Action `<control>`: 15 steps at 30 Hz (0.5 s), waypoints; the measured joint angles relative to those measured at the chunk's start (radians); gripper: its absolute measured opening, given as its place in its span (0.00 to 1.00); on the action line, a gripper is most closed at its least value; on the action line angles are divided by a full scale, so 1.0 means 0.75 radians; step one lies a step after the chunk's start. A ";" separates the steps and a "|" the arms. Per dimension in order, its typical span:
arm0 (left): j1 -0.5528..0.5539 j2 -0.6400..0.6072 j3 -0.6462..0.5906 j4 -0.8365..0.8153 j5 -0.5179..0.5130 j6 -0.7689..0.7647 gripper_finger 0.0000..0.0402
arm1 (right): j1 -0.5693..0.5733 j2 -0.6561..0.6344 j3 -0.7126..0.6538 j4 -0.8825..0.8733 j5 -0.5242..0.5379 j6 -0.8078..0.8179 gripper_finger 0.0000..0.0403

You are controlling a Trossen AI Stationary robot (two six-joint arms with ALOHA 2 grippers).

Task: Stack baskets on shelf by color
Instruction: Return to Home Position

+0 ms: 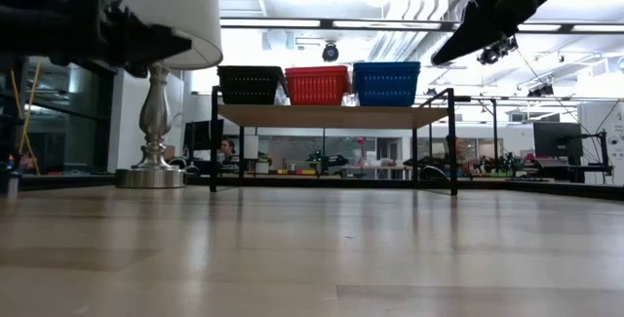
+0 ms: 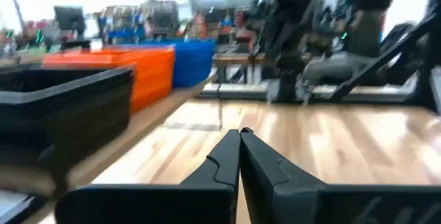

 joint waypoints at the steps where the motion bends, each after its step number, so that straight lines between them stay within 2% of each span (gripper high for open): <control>1: 0.018 -0.019 -0.001 -0.042 0.000 -0.014 0.00 | 0.000 -0.001 0.000 0.001 0.000 0.000 0.00; 3: 0.049 -0.064 0.000 -0.078 0.028 -0.035 0.00 | 0.000 -0.009 -0.001 -0.001 -0.003 0.000 0.00; 7: 0.096 -0.136 0.003 -0.119 0.174 -0.031 0.00 | 0.000 -0.028 -0.002 -0.002 -0.010 0.000 0.00; 12: 0.139 -0.245 0.003 -0.286 0.189 -0.056 0.00 | 0.000 -0.074 -0.002 -0.032 -0.022 0.004 0.00; 15: 0.147 -0.315 0.003 -0.427 0.244 -0.095 0.00 | 0.000 -0.114 -0.002 -0.057 -0.034 0.013 0.00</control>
